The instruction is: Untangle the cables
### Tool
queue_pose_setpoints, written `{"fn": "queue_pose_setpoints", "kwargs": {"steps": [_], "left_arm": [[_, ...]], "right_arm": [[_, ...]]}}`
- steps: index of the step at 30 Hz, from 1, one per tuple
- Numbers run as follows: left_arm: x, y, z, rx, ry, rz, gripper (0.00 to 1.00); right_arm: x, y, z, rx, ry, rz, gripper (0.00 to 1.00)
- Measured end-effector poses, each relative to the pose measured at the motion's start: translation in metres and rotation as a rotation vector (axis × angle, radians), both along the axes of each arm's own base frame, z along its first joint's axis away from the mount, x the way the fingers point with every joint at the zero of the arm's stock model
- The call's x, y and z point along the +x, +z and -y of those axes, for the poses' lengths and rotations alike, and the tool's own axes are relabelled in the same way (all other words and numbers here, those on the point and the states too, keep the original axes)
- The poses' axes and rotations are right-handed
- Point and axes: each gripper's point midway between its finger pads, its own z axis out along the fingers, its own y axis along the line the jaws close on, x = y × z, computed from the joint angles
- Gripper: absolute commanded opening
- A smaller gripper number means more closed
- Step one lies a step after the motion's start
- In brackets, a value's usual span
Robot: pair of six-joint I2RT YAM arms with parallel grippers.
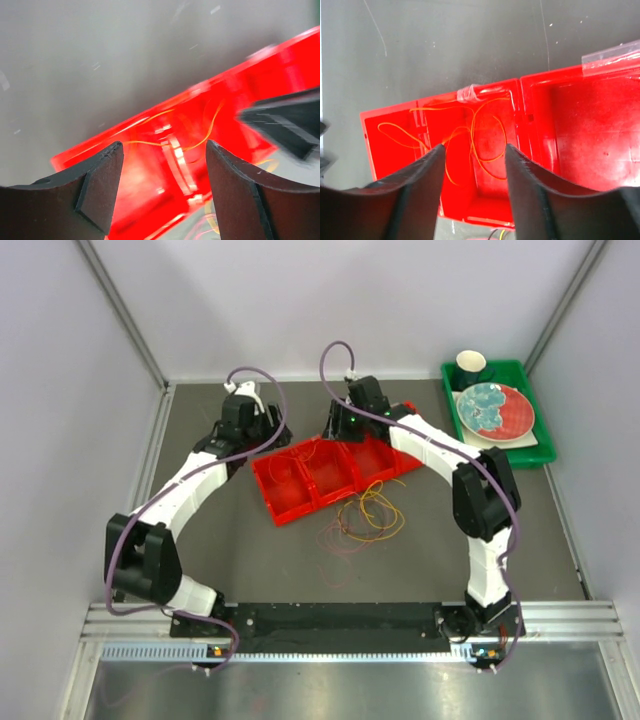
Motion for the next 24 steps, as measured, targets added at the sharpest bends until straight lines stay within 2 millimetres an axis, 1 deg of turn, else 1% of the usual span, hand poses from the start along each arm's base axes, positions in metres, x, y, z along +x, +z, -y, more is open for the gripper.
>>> {"fn": "queue_pose_setpoints", "kwargs": {"steps": [3,5,7,9,11,14,18,21,24], "left_arm": [[-0.003,-0.024,-0.008,0.073,-0.001,-0.074,0.68],[-0.009,-0.039,-0.012,0.111,-0.015,-0.125,0.66],[-0.014,-0.047,-0.014,0.135,-0.029,-0.15,0.65],[-0.016,-0.049,-0.016,0.155,-0.042,-0.155,0.63],[-0.017,-0.05,-0.015,0.164,-0.061,-0.152,0.59],[-0.017,-0.054,-0.012,0.177,-0.095,-0.158,0.59],[-0.013,-0.075,-0.009,0.234,-0.11,-0.21,0.55],[-0.016,-0.091,-0.007,0.262,-0.116,-0.252,0.53],[-0.017,-0.093,-0.005,0.271,-0.116,-0.254,0.48]], "right_arm": [[-0.002,0.002,0.002,-0.016,0.011,0.001,0.55],[-0.002,0.005,0.003,-0.025,0.014,0.004,0.55],[-0.003,0.009,0.006,-0.032,0.014,0.014,0.56],[-0.005,0.017,0.011,-0.039,0.009,0.032,0.56],[-0.009,0.027,0.019,-0.04,-0.001,0.049,0.56],[-0.02,0.047,0.037,-0.025,-0.02,0.078,0.56],[-0.032,0.067,0.066,-0.007,-0.063,0.115,0.56],[-0.04,0.07,0.084,-0.008,-0.093,0.122,0.56],[-0.047,0.068,0.094,-0.017,-0.112,0.119,0.56]]}}
